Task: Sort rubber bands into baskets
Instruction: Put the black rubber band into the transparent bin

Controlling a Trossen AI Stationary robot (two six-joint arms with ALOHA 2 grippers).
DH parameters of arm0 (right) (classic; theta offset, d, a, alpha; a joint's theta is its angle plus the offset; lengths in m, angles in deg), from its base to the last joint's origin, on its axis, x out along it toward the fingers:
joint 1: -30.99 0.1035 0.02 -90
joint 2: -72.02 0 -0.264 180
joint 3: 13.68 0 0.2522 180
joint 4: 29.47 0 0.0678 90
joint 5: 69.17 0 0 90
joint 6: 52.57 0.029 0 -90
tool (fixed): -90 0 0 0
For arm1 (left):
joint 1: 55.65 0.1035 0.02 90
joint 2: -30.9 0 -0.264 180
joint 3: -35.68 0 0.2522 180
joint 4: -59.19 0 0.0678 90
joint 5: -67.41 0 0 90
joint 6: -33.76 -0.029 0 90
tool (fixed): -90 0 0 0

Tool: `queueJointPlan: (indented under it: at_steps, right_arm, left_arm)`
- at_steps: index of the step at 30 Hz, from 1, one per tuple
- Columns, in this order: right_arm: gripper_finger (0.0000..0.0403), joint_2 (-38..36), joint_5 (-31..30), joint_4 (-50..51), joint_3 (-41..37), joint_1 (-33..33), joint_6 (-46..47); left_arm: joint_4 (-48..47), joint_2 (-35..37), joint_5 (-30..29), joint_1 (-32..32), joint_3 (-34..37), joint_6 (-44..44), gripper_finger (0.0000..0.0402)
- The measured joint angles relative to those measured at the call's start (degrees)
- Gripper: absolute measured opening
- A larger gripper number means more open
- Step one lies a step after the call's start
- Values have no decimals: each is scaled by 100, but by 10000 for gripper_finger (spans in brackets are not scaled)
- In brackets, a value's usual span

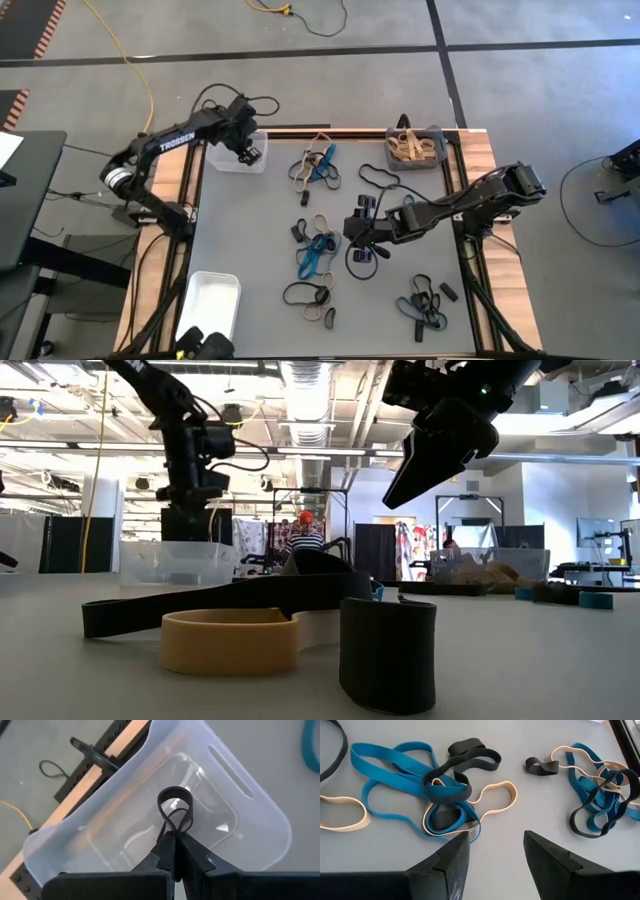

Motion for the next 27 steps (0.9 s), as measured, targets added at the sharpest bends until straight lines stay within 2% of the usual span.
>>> queueJointPlan:
  at_steps: [4, 16, 22, 27]
  right_arm:
    - [217, 0, 0, 0, -1, 0, -8]
    - [217, 0, 0, 22, -2, 0, -6]
    - [217, 0, 1, 22, -2, 0, -3]
    - [217, 0, -1, 22, -2, 0, -1]
  left_arm:
    - [31, -113, -116, 51, 0, -11, 21]
    - [50, -127, -196, 51, 0, 56, 130]
    - [62, -127, -192, 35, 2, 79, 149]
    - [108, -125, 396, -223, 2, 122, 150]
